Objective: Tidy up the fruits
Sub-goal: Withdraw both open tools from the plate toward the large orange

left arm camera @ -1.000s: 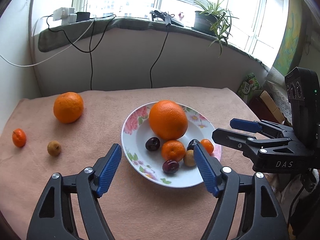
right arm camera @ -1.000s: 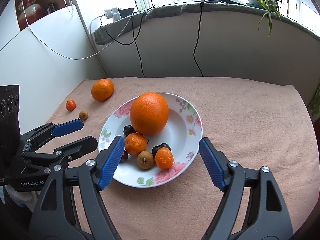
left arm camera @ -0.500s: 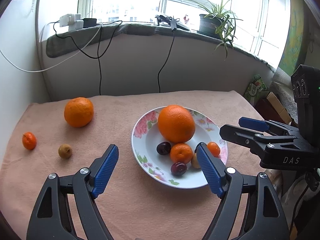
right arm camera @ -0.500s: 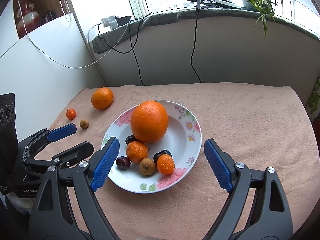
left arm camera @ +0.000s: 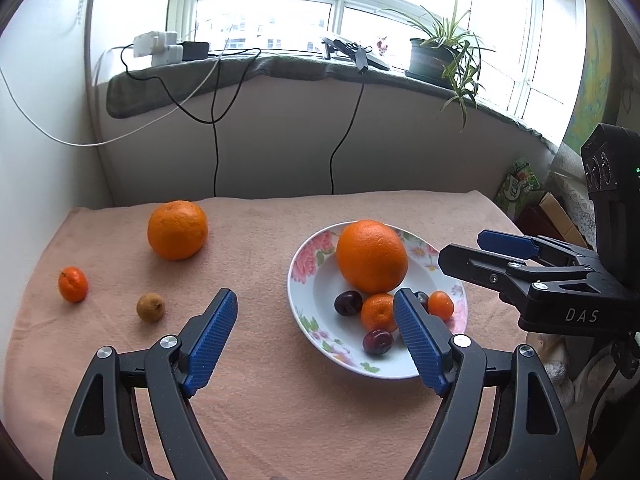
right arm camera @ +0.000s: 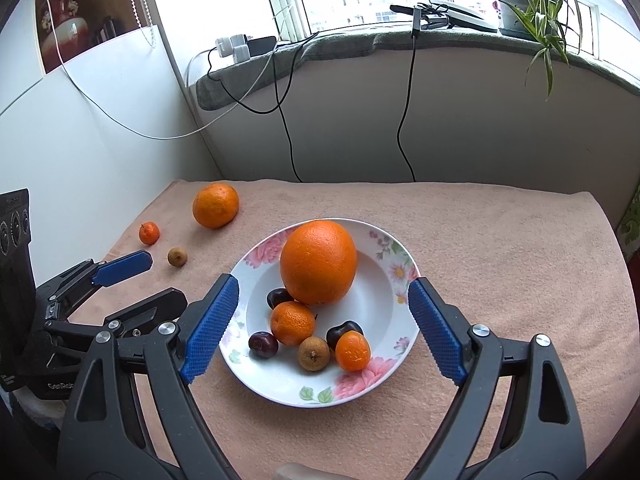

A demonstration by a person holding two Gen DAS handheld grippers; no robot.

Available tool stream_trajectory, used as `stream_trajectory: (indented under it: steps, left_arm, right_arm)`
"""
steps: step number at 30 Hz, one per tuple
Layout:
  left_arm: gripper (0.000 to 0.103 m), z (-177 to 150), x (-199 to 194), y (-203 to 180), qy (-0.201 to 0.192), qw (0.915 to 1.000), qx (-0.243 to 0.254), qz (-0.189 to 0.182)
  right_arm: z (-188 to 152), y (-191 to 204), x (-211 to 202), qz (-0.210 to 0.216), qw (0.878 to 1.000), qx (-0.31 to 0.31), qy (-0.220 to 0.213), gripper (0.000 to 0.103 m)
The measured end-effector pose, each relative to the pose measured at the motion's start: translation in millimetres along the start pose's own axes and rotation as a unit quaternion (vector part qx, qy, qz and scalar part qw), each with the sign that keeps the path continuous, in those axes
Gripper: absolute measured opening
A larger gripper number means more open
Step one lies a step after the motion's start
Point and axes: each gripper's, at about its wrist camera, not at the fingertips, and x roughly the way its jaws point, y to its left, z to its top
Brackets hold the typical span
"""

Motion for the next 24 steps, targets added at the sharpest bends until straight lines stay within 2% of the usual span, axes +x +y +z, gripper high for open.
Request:
stream_trajectory:
  steps: [24]
  left_arm:
    - [0.081, 0, 7, 57, 0.005, 0.9990, -0.038, 0.024]
  right_arm:
    - [37, 49, 46, 0.046, 0.998, -0.038, 0.030, 0.089]
